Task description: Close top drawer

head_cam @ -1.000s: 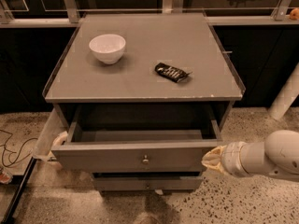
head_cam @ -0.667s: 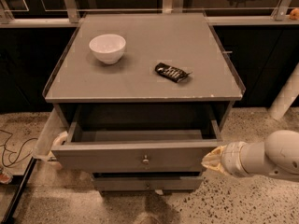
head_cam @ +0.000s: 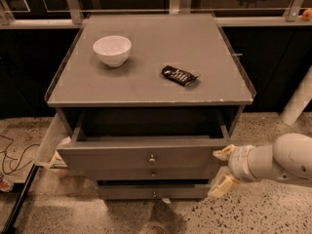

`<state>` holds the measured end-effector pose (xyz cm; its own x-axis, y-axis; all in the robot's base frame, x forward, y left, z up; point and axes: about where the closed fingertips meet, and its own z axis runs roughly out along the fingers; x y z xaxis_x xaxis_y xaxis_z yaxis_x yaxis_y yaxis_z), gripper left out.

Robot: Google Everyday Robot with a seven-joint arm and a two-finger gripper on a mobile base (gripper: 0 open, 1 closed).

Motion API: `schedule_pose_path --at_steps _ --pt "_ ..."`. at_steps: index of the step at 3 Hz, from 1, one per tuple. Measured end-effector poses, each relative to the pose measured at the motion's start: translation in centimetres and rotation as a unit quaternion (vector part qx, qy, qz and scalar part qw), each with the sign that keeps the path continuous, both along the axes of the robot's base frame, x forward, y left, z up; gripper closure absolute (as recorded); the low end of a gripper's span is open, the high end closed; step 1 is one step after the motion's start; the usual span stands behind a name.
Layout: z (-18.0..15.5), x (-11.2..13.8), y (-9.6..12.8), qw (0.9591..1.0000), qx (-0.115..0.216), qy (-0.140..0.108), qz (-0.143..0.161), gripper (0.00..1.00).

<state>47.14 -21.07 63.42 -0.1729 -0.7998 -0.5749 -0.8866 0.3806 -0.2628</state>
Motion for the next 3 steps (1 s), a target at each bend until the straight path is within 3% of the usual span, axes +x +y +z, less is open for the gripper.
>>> schedule_pose_path --at_steps 3 --pt "0.2 1.2 0.8 1.0000 -0.003 -0.006 0.005 0.00"
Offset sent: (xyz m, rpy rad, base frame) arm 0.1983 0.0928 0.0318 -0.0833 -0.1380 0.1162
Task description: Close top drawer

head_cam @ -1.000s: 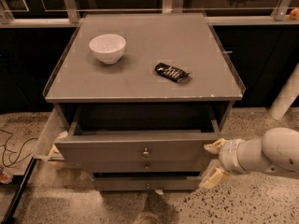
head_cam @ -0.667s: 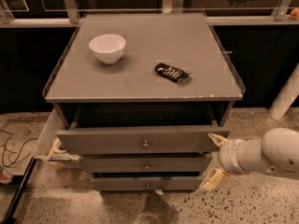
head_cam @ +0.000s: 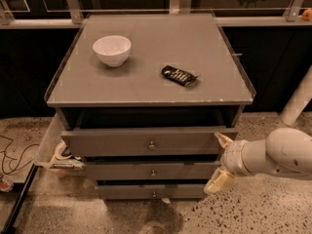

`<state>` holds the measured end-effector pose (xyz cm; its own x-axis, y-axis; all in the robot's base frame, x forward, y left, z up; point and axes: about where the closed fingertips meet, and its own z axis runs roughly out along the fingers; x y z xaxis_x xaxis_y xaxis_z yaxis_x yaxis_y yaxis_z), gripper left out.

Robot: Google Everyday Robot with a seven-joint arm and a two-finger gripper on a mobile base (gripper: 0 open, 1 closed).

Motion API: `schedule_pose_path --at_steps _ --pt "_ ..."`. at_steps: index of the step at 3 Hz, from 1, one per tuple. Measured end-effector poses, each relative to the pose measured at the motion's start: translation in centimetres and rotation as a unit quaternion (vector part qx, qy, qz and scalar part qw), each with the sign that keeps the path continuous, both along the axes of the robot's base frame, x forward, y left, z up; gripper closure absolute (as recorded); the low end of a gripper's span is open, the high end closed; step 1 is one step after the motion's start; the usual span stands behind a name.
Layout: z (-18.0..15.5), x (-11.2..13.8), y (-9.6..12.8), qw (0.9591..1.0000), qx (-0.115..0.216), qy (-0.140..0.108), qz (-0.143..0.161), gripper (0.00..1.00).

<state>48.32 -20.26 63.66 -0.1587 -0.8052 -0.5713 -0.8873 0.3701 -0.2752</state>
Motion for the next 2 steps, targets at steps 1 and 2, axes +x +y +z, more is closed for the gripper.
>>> schedule_pose_path --at_steps 1,2 --pt "0.01 2.33 1.20 0.9999 -0.006 -0.007 0.005 0.00" --pt "0.01 2.33 1.20 0.9999 -0.006 -0.007 0.005 0.00"
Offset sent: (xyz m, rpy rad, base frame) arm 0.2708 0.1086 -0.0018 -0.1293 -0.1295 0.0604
